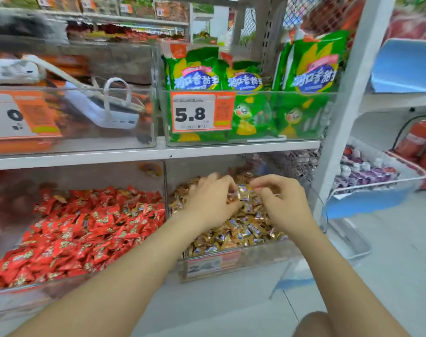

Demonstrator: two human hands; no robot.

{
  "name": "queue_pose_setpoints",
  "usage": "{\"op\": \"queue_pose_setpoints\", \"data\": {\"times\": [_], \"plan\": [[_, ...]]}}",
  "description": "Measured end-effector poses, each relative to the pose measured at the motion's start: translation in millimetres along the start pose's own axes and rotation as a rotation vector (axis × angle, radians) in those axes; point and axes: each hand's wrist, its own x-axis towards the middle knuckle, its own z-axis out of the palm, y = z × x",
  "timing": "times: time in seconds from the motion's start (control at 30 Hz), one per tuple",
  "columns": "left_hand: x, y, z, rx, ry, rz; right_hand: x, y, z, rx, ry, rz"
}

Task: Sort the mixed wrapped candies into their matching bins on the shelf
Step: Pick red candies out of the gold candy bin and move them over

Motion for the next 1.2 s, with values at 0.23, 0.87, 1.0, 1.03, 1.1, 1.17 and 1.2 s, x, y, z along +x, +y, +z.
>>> {"op": "queue_pose_setpoints", "data": {"times": [0.23, 0.87, 1.0, 1.03, 1.1, 1.17, 1.2], "plan": [[-13, -9, -11, 0.328, -0.148, 0.073, -6, -21, 2, 0.019, -0.091, -0.013], [-202, -242, -129, 0.099, -0.394, -0.596, -67, -163, 177, -0.568, -0.867, -0.358], [-196, -246, -139, -0.082, -0.469, -0.73, -53, -164, 180, -0.625, -1.048, -0.268], [-192, -249, -138, -0.116, -0.487, -0.759, -50, -165, 182, -0.677, -1.111, -0.286], [-184, -254, -136, -0.196, -0.508, -0.789, -48, -166, 190, -0.765, -1.204, -0.32], [-178, -252, -134, -0.212, -0.554, -0.79, -49, -171, 201, -0.746, -1.218, -0.317], [-175, -251, -133, -0.197, -0.566, -0.783, -50, -174, 208, -0.669, -1.205, -0.26]]}}
